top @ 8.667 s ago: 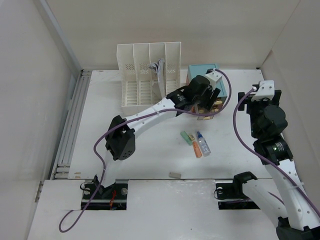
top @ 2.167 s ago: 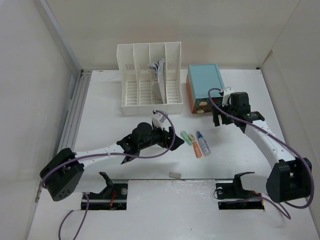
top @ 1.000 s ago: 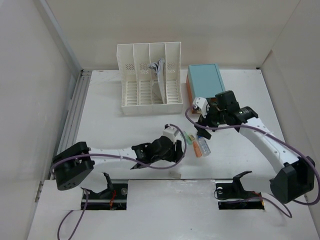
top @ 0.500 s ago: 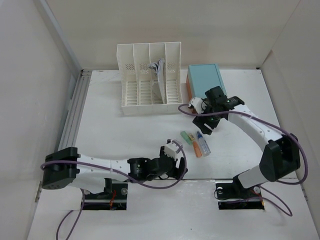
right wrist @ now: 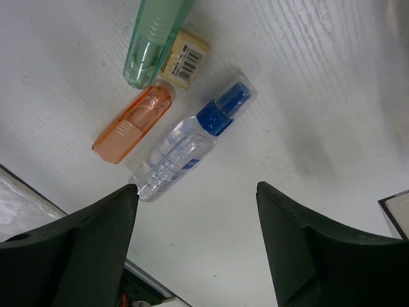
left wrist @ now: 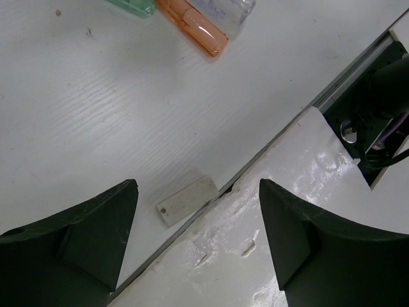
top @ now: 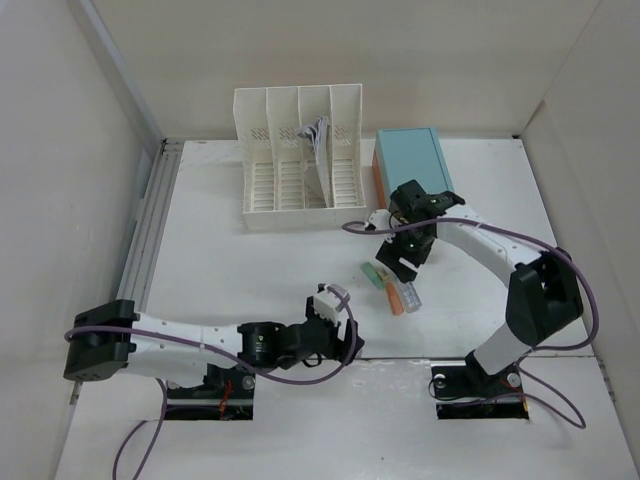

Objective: Organize the desk

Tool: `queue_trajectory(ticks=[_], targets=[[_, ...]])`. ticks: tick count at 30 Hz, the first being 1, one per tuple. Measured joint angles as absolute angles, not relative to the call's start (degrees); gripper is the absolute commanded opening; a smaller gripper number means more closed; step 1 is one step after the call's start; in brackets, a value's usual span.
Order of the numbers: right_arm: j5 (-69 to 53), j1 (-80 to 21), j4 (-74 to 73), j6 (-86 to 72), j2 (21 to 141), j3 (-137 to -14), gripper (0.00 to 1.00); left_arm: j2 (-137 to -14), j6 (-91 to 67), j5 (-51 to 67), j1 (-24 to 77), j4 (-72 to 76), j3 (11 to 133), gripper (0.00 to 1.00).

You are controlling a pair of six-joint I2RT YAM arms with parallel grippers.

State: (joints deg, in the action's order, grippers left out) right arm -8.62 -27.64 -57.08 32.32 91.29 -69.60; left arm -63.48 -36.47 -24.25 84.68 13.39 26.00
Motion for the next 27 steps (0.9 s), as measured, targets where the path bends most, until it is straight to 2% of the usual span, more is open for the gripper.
queue_trajectory(ticks=[12,22,27], targets=[[-11.3,-27.8,-55.7,26.2,101.0,-72.5,0.76,-59.6,-36.4,-24.5,84.7,14.2,23.2,0.75],[-10.8,-27.8,-51.6,21.1,101.6,-72.5,0.75,-56.3,-36.4,-24.7,84.7,14.4,21.1,0.76],[-9.4,-27.8,-48.9,19.2,101.8,-71.7,0.71,-55.8,-36.1,-24.7,84.7,14.4,21.0,0.76]])
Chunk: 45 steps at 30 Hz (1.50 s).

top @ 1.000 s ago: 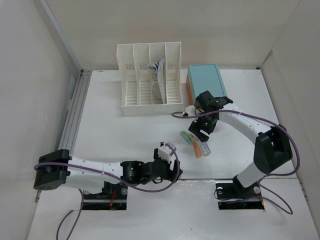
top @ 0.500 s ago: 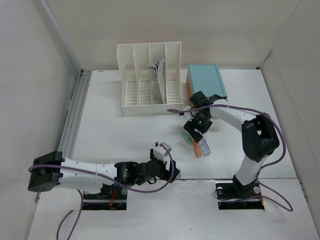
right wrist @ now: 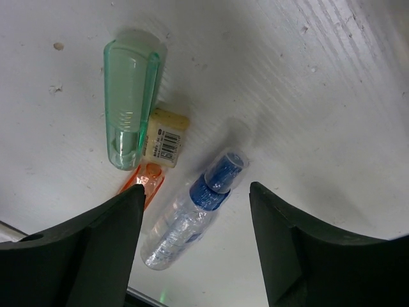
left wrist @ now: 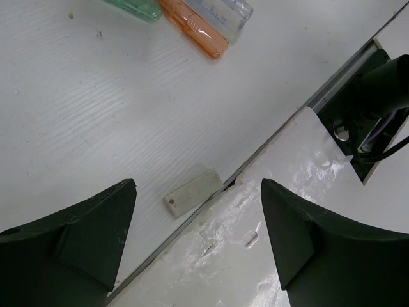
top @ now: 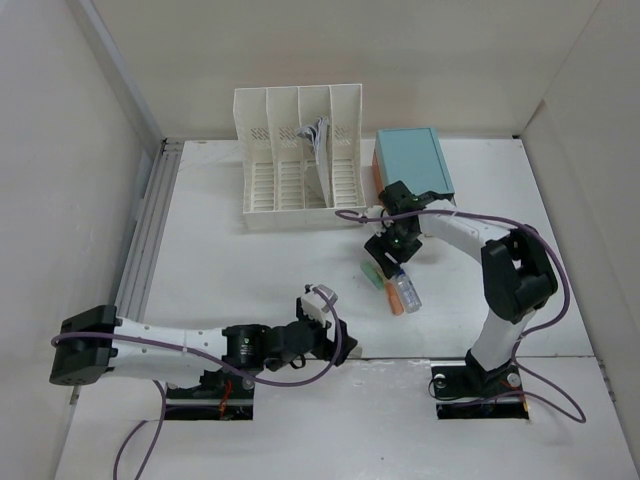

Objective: Organize the desk

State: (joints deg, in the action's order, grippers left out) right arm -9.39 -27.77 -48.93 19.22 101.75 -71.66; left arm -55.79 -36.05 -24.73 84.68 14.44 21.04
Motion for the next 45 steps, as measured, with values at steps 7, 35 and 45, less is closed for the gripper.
queue_trajectory(ticks=[7,35,45], targets=[[-7.4,-27.2,-47.6,18.0,101.8,-70.5,0.64,-55.7,-35.9,-24.9,84.7,14.5,21.0,0.76],[-6.0,-27.8,-46.7,18.0,102.9,-68.4,0.47,-55.7,-35.8,-24.9,84.7,14.9,21.0,0.76],[-5.3,-27.9,-46.7,16.9,104.0,-68.4,0.16,-54.2,-35.8,-24.9,84.7,14.8,21.0,0.76]])
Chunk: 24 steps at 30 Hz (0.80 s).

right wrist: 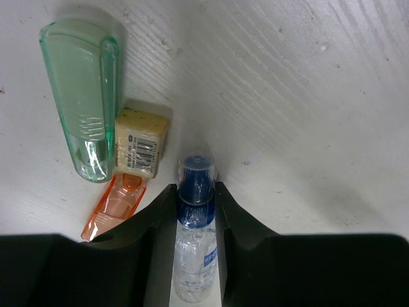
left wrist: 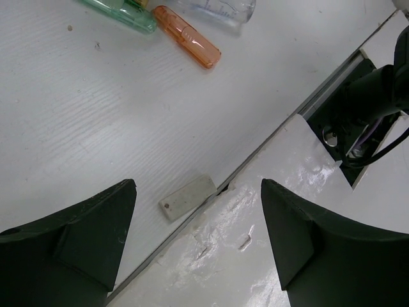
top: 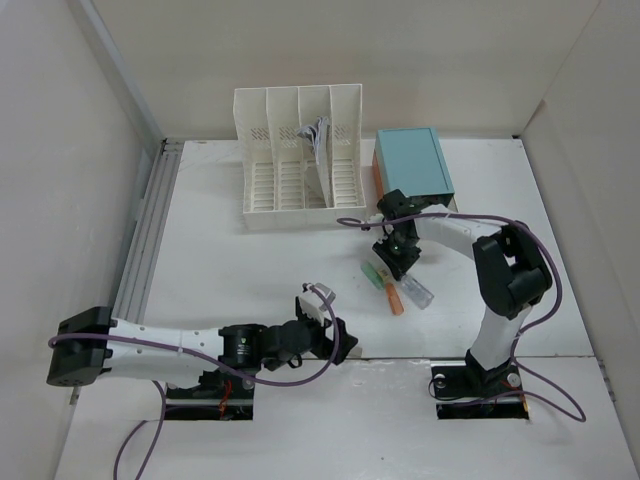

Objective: Organize the desk

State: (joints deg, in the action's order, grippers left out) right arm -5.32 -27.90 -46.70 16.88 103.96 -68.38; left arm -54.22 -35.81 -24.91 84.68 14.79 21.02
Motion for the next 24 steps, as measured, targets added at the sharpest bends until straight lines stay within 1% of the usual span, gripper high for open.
queue_trajectory(ticks=[3,4,6,14,24], targets=[[-5.3,-27.9,-46.7,16.9,104.0,-68.4,0.08,-53.7,-35.8,-24.9,84.7,14.8,21.0,0.76],[-5.3,-27.9,-46.7,16.9,104.0,-68.4,0.08,-53.6,-35.8,-24.9,84.7,14.8,21.0,0.76],[-5.3,-27.9,-46.7,16.9,104.0,-68.4,0.02,-53.5,-35.8,-24.9,84.7,14.8,20.9,0.76],[-8.9,-27.9,-47.7,18.7,102.7,-70.5,0.00,-53.5,-35.8,-24.9,84.7,14.8,20.9,0.76],[-16.0,-27.9,-49.2,22.4,93.3,-78.7,0.00,-54.5,-35.6,-24.9,84.7,14.7,20.9,0.78]])
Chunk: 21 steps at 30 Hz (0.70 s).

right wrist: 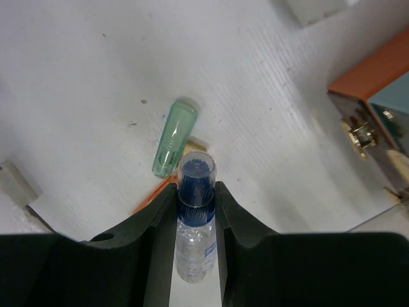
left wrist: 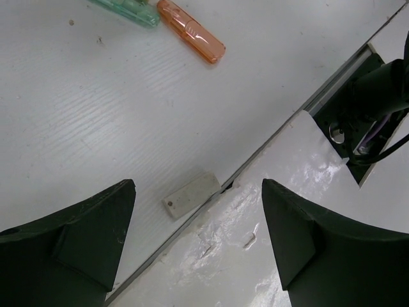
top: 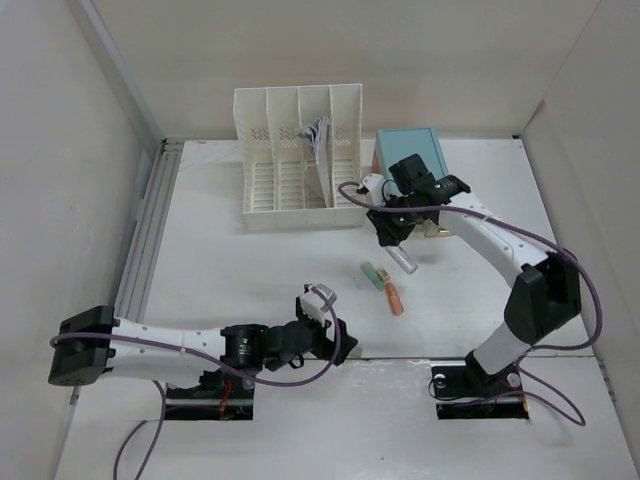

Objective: Organize the desk

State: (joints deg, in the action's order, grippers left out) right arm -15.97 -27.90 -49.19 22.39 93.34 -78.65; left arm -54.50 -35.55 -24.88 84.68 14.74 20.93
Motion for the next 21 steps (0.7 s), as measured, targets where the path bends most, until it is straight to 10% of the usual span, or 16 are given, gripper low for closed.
queue_trajectory(ticks=[21], targets=[[-11.5,-15.2,-41.0,23.1,82.9,-83.8,0.00,-57.7,-34.8,-24.8,84.7,14.5,22.0,0.78]])
